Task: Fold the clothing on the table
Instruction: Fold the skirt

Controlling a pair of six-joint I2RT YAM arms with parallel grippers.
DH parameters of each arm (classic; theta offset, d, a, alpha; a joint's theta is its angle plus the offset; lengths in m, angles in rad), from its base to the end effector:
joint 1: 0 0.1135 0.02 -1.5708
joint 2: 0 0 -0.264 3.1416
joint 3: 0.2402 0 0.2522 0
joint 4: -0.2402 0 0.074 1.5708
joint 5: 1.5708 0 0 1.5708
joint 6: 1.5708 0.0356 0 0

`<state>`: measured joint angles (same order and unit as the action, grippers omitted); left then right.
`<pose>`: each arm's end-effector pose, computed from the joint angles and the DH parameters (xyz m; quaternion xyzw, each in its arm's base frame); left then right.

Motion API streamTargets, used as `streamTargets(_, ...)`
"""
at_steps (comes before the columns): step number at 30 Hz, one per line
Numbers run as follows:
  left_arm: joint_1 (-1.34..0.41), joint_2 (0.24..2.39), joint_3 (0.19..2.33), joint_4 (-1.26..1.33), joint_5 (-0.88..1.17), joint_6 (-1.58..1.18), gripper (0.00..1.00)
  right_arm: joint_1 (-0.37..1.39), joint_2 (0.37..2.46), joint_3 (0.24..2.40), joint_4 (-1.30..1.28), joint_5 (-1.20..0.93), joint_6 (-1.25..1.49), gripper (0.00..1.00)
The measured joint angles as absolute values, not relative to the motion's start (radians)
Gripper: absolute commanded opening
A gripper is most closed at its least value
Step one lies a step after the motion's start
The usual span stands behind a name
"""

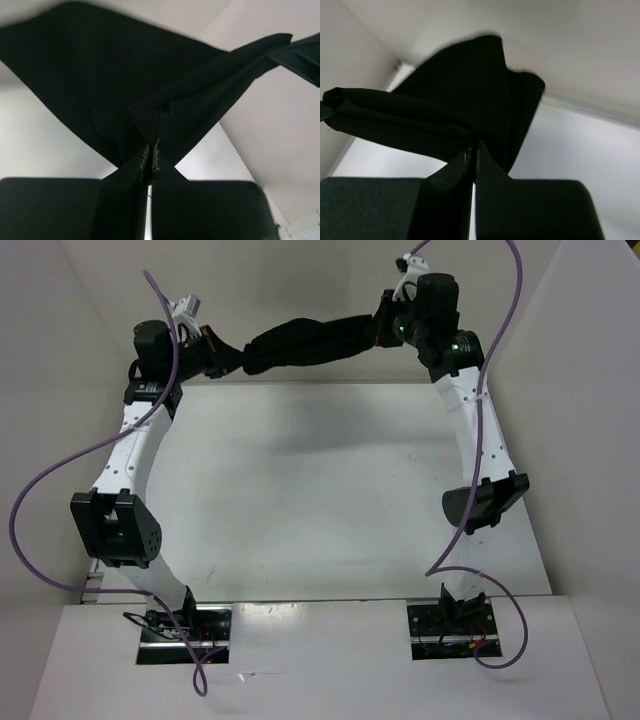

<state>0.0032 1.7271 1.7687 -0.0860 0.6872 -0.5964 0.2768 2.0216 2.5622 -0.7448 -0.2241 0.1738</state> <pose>0.4048 -0.0213 0.4399 0.0215 0.7188 -0.4230 0.5513 0.4025 0.1226 0.5066 -0.1102 0.7660 0.2247 0.5922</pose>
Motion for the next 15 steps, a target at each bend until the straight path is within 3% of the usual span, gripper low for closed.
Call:
streamTargets(9,0.004,1.651,1.291,-0.153,0.766,-0.591,0.00,0.299,1.884,1.922,-0.789,-0.229,0.196,0.00)
streamTargets(15,0.003,1.406,1.146,-0.317,0.806,-0.519,0.00,0.350,1.632,1.415,-0.840,-0.316,0.266,0.00)
